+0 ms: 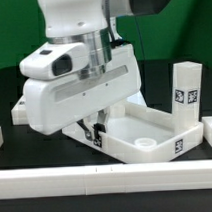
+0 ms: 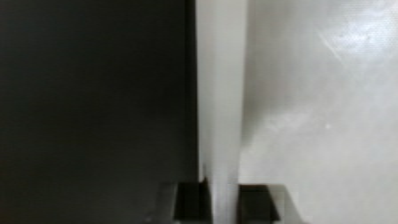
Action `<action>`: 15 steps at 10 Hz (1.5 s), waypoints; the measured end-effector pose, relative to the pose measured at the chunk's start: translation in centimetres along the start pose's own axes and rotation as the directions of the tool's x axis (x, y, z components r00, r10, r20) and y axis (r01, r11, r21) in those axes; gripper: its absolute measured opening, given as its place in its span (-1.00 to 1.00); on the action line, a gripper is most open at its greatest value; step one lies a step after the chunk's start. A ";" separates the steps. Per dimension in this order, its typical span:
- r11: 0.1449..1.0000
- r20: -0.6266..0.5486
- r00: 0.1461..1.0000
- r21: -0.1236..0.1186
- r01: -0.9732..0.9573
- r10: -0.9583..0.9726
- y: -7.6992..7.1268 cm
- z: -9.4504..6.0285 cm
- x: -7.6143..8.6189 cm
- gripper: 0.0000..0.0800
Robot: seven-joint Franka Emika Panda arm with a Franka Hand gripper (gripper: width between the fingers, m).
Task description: Assemble desk
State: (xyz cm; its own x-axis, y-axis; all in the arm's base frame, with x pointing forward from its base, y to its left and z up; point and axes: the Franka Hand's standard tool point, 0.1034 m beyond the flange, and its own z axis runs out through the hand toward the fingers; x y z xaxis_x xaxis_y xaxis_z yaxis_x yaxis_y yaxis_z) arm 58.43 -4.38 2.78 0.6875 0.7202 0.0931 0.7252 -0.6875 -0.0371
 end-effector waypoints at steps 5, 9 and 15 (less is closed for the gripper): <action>0.965 -0.006 0.966 -0.028 0.259 -0.259 0.6 0.4 1.6 -0.86; 0.941 -0.020 0.943 -0.066 0.331 -0.333 1.8 -0.2 2.9 -0.86; 0.883 0.016 0.887 -0.090 0.460 -0.461 1.3 -0.4 7.6 -0.85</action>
Offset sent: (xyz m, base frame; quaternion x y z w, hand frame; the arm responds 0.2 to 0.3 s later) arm 0.0000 0.0000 0.0000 0.0000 0.0000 -0.1296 0.9916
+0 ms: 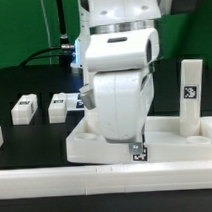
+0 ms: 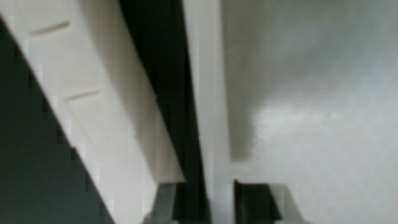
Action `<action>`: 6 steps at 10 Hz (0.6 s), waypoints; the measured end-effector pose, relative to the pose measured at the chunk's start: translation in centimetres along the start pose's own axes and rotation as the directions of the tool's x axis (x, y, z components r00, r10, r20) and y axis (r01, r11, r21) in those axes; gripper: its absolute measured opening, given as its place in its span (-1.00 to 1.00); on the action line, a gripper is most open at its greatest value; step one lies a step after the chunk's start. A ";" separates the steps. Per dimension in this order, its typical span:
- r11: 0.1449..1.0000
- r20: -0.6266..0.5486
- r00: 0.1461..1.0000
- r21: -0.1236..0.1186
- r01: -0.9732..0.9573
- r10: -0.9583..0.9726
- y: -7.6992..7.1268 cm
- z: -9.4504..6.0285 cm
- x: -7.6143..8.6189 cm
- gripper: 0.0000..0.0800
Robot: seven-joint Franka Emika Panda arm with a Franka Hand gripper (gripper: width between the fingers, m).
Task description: Assemble desk
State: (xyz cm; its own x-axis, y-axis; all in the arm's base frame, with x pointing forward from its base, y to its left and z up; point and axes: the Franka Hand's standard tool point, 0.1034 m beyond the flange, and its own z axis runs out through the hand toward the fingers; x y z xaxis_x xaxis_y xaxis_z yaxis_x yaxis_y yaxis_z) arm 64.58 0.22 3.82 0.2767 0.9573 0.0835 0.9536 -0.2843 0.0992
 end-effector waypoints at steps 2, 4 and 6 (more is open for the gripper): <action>1.000 0.004 1.000 0.008 -0.006 0.006 -0.2 0.2 -0.5 -0.84; 1.000 0.005 1.000 0.010 -0.007 0.007 -0.2 0.3 -0.6 -0.85; 0.977 -0.001 0.980 -0.071 0.199 -0.200 1.0 0.1 -1.9 -0.85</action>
Offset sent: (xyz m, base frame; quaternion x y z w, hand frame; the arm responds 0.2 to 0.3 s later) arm 0.0000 0.0000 0.0000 0.0000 0.0000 0.0000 1.0000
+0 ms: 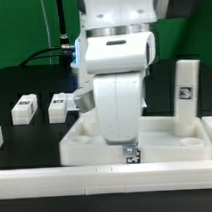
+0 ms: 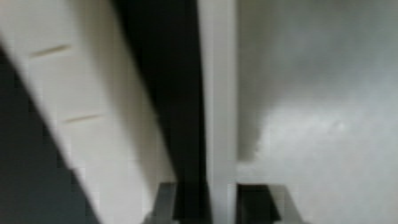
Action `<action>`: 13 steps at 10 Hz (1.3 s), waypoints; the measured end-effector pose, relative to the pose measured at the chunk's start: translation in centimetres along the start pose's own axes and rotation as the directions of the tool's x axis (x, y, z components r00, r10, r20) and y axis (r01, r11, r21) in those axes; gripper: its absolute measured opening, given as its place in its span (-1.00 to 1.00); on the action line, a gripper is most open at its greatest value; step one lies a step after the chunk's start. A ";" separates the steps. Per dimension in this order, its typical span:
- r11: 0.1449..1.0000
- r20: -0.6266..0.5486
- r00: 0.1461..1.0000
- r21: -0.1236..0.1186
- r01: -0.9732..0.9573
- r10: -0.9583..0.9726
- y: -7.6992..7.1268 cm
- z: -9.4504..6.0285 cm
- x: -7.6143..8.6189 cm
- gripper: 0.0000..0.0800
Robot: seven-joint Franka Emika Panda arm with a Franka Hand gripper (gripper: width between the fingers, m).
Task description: Assemble desk
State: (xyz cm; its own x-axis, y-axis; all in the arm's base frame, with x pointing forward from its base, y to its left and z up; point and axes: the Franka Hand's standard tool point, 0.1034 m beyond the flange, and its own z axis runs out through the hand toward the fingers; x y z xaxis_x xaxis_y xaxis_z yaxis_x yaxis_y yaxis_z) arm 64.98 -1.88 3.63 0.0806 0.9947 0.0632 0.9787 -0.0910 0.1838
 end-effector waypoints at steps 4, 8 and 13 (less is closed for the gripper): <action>0.999 -0.048 0.998 0.005 0.032 -0.032 0.8 0.1 2.3 -0.85; 0.996 -0.047 0.998 0.088 -0.033 0.037 0.8 0.3 3.8 -0.85; 0.997 -0.036 0.999 0.079 -0.024 0.027 0.7 1.1 3.8 -0.62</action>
Offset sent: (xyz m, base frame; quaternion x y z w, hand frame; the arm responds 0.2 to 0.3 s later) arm 0.0296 0.0395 0.0158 -0.0136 0.0250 0.0084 0.9996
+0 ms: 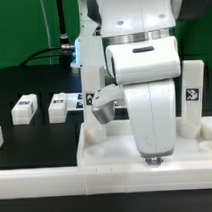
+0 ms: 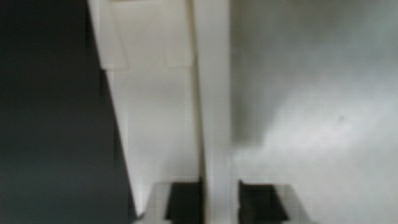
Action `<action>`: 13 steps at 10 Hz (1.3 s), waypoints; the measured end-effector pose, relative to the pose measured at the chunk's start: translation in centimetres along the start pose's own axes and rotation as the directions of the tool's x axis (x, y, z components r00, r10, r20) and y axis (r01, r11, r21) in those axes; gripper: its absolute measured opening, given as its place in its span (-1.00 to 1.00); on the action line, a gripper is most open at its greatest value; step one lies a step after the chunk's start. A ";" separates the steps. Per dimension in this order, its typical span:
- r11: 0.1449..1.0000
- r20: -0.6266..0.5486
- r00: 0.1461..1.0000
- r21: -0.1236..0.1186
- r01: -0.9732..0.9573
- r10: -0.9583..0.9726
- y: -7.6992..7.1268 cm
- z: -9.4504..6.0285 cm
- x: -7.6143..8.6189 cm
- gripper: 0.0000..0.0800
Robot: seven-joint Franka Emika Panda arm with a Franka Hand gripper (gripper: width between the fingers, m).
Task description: Assemble desk
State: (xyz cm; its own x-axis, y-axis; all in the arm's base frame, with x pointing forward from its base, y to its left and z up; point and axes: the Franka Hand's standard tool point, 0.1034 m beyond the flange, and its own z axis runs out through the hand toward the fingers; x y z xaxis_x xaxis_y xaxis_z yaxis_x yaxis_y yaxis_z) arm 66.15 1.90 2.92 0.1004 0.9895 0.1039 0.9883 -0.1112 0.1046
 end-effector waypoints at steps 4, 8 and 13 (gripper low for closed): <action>1.000 0.000 1.000 0.002 -0.002 0.002 -0.1 0.1 -0.1 0.48; 1.000 0.001 1.000 0.002 -0.004 0.004 -0.1 0.1 -0.3 0.62; 0.995 0.040 0.995 0.033 -0.096 0.094 1.2 -6.0 -3.3 0.62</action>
Offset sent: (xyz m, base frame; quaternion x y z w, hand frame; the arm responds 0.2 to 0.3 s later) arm 0.0000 0.0000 0.0000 0.0000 0.0000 0.0000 1.0000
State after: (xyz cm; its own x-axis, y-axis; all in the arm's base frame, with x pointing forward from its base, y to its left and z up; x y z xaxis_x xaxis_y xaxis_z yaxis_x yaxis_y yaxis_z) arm 66.36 -2.07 8.68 0.1975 0.9775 0.0736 0.9774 -0.2022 0.0618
